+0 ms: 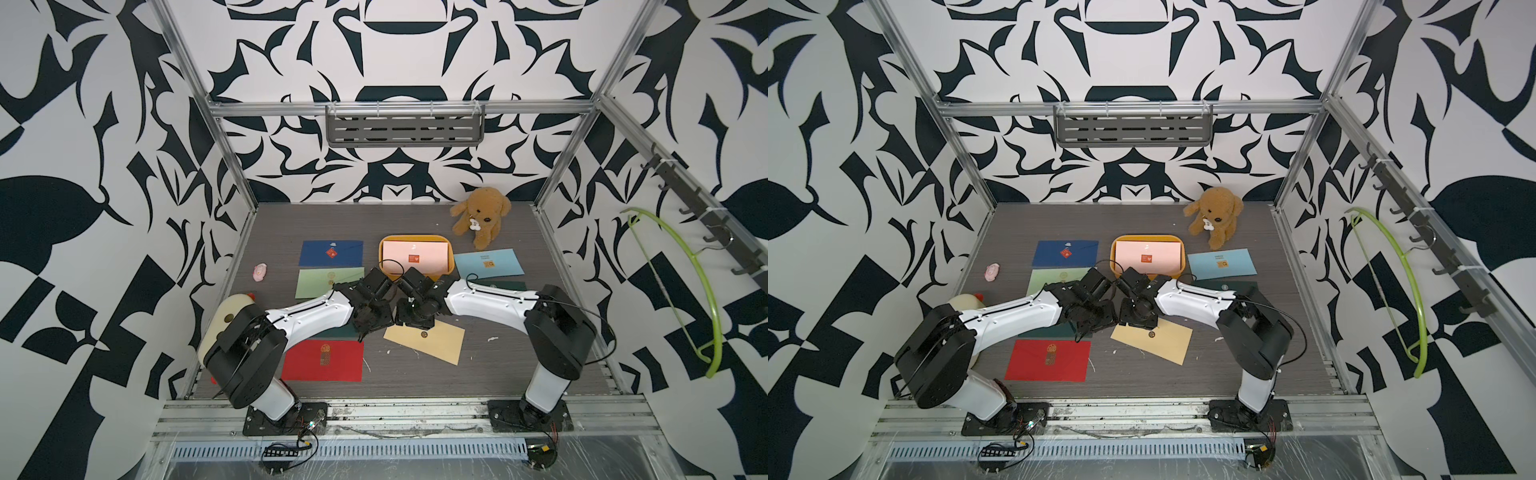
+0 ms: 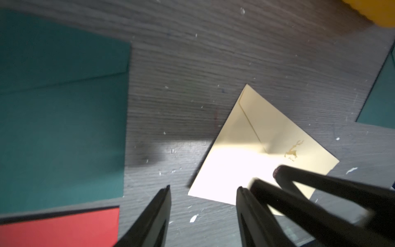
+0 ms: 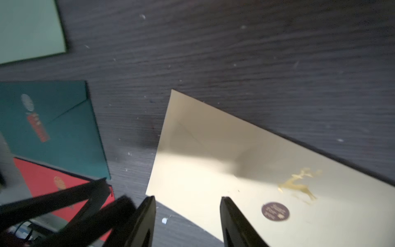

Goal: Put the sealed envelopes into the storage box
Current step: Move the envelope to the center of the board.

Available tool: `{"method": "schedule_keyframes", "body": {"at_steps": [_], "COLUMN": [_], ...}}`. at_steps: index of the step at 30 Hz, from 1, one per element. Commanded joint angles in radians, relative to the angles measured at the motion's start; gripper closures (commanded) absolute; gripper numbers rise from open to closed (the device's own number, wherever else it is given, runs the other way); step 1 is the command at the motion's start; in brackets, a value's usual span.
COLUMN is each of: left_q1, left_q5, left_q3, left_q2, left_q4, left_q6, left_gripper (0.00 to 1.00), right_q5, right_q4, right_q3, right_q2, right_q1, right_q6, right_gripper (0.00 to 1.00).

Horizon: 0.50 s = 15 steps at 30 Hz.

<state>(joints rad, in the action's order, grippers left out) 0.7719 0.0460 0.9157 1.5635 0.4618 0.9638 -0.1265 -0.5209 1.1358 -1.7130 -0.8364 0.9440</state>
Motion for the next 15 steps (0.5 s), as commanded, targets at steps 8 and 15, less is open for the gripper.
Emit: {"method": "schedule_keyframes", "body": {"at_steps": [8, 15], "left_q1": [-0.049, -0.046], "left_q5": [0.131, 0.17], "left_q3": [-0.011, -0.064], "left_q2": [0.07, 0.093], "left_q4": [-0.054, -0.12], "left_q6": [-0.087, -0.077], "left_gripper": [0.42, 0.42], "right_q5": [-0.013, -0.128], "right_q4": [-0.081, -0.049], "right_q3": [-0.198, -0.166], "right_q2": [0.253, 0.151], "right_q1": [0.167, 0.169], "right_q6": [-0.159, -0.24], "right_gripper": [0.46, 0.68]}}
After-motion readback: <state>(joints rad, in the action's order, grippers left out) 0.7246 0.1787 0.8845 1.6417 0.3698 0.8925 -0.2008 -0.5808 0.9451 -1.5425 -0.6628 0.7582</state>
